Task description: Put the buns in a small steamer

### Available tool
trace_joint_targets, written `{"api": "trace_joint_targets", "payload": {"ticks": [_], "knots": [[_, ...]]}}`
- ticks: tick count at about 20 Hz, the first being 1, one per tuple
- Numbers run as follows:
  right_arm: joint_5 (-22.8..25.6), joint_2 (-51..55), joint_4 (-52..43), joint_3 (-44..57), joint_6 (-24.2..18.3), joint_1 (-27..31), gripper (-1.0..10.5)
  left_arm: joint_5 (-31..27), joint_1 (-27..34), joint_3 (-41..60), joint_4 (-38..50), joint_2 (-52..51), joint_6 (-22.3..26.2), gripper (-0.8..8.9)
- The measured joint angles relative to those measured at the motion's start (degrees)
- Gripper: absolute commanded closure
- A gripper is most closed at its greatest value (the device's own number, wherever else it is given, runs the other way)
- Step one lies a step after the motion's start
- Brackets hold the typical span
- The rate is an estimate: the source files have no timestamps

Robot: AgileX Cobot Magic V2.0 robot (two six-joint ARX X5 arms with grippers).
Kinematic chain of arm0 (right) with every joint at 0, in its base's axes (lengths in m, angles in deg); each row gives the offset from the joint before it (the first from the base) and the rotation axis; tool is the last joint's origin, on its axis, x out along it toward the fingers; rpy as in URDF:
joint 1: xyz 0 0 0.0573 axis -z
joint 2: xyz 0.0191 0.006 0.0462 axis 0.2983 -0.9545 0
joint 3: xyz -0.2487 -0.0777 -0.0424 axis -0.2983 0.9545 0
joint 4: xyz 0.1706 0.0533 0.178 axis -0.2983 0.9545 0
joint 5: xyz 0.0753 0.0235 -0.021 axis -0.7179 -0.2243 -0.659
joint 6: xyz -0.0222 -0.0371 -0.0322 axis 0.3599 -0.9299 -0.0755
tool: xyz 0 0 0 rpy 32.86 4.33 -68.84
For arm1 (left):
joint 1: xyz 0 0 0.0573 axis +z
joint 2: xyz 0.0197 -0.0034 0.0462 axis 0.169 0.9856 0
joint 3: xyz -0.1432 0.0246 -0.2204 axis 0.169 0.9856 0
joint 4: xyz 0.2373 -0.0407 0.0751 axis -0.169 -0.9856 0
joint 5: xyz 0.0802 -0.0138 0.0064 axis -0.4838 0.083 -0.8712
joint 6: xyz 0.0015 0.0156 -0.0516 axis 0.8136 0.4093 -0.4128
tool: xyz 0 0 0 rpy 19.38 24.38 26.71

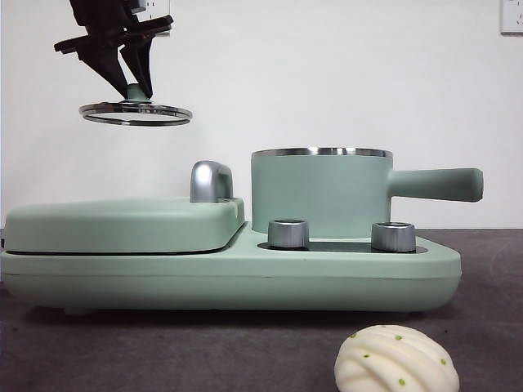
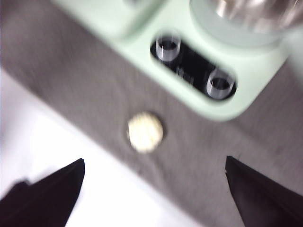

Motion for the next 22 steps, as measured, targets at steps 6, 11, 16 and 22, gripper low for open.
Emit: {"api": "trace_joint_targets", "payload": {"ticks": [6,11,16,22], "knots": [[0.4,-0.3,-13.0,18.7,3.7,-6.2,4.7,0.0,-1.4,0.0,0.0,0.0,-0.1,7.98],[0.5,-3.3,-27.6,28.7,4.3,-6.4,4.7,0.0,-2.3,0.0,-0.1,0.0,-0.1,7.98],[0.0,-8.0,-32.5,31.9,4.3,-6.4,4.7,0.0,-2.3,0.0,-0.2,0.0,-0.1,7.98],[-0.8,-15.1,-37.0,31.9,3.5,-6.4,4.8,0.0,-2.3,0.0,-0.2,0.0,-0.1,7.98]]}}
